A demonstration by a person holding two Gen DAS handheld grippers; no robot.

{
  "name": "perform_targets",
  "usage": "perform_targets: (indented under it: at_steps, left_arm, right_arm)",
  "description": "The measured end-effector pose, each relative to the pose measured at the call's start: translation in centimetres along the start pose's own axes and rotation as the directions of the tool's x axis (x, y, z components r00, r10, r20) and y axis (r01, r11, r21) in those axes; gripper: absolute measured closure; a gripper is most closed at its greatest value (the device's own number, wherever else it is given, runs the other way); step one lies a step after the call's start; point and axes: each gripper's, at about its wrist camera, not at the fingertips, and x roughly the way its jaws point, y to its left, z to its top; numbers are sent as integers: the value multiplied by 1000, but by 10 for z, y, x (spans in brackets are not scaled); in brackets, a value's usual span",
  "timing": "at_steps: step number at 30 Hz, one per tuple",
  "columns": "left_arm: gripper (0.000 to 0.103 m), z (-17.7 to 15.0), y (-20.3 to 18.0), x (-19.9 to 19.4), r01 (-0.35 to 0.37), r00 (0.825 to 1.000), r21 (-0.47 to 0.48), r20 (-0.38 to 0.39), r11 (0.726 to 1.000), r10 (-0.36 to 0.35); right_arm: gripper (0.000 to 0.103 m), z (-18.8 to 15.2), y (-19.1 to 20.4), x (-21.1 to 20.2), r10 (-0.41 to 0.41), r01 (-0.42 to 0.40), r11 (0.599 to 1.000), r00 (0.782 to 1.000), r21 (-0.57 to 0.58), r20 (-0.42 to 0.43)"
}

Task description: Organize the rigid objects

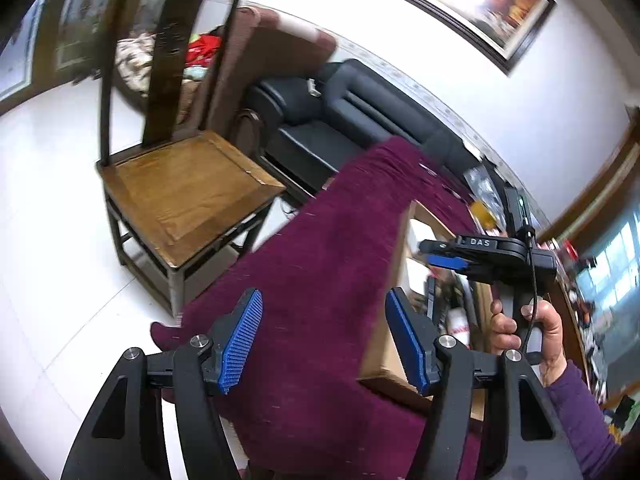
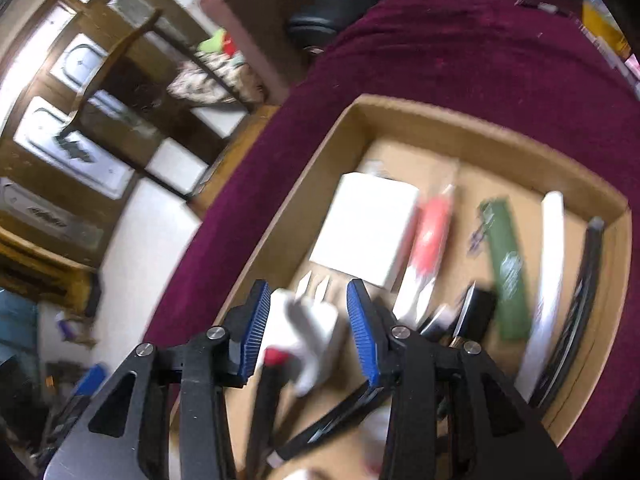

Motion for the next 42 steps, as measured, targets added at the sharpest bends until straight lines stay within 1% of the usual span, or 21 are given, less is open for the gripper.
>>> perform_targets:
  at_steps: [3,7,11,14,15,17,19,20,21,24,26,27,29,31,32,34,36,38,39,40,42]
  left_arm:
    - [43,1,11,4,-23,1000,-22,4,999,23]
    - [42,-1,19,15,-23,1000,-34,-8,999,23]
    - [42,-4,11,18,4,1000,-2,-27,1000,-4]
    - [42,-6,3,21,1,1000,35,-31,999,0]
    - [42,-6,3,22,4,999,37,-32,999,-3]
    - [42,-6,2,24,14,999,36,-36,999,-13]
    - [42,-6,0,24,18,999,41,-41,999,-16]
    - [42,-6,-1,23,19,999,44,-39,999,-17]
    - [42,-6,-1,22,20,999,45,-36,999,-19]
    - [42,-4,0,20,13,1000,50,-20,999,-12]
    - [42,-4,0,22,10,1000,44,-22,999,-9]
    - [42,-5,0,23,11,1000,42,-27,999,-10]
    - [42,-6,0,25,16,999,42,-38,999,-14]
    - [42,-7,0,26,14,999,47,-44,999,-12]
    - [42,-7,0,25,12,999,48,-41,999,-10]
    - [42,-5,2,23,6,1000,43,-31,999,-5]
    - [42,-3,5,21,5,1000,33,-17,999,-4]
    - [42,-3,6,20,1,1000,25,-10,1000,0]
    - [42,-3,7,20,-1,1000,21,-10,1000,2]
    - [42,-3,8,20,-2,1000,17,-11,1000,3]
    - [42,-4,8,18,-3,1000,17,-8,1000,3]
  right_arm:
    - [65,9,-10,3,12,-12,999,1000,52,-2]
    - [64,1,3,-1,116,-116,992,993,43,3]
    - [63,-15,27,8,128,-131,990,990,-47,-61]
    - [64,-26,27,6,142,-151,987,982,-59,-127]
    - [64,-26,24,0,116,-123,991,987,-53,-113]
    - [64,-26,21,-13,122,-126,991,990,-49,-68]
    - [64,-31,23,-27,202,-204,979,978,-29,-57]
    - [57,-34,27,-35,227,-228,973,973,-31,-32]
    - [45,-38,31,-42,236,-236,971,972,-41,-15]
    - [43,-50,40,-68,275,-271,960,960,-65,59]
    - [43,-56,47,-79,234,-224,969,966,-100,108]
    - [43,-56,56,-82,145,-122,982,977,-146,158]
    - [43,-54,61,-80,72,-34,981,979,-193,190]
    - [43,-52,61,-81,59,-22,983,978,-183,202]
    - [43,-52,58,-80,94,-63,983,979,-173,179]
    - [43,-54,55,-71,240,-233,963,970,-133,42]
    - [43,-62,53,-55,356,-362,930,930,-60,-86]
    - [43,-73,56,-42,386,-393,919,910,-25,-150]
    - [43,-78,59,-34,376,-385,923,910,-18,-173]
    - [43,-81,60,-28,355,-364,931,916,-17,-188]
    - [45,-84,62,-15,243,-253,967,952,-27,-188]
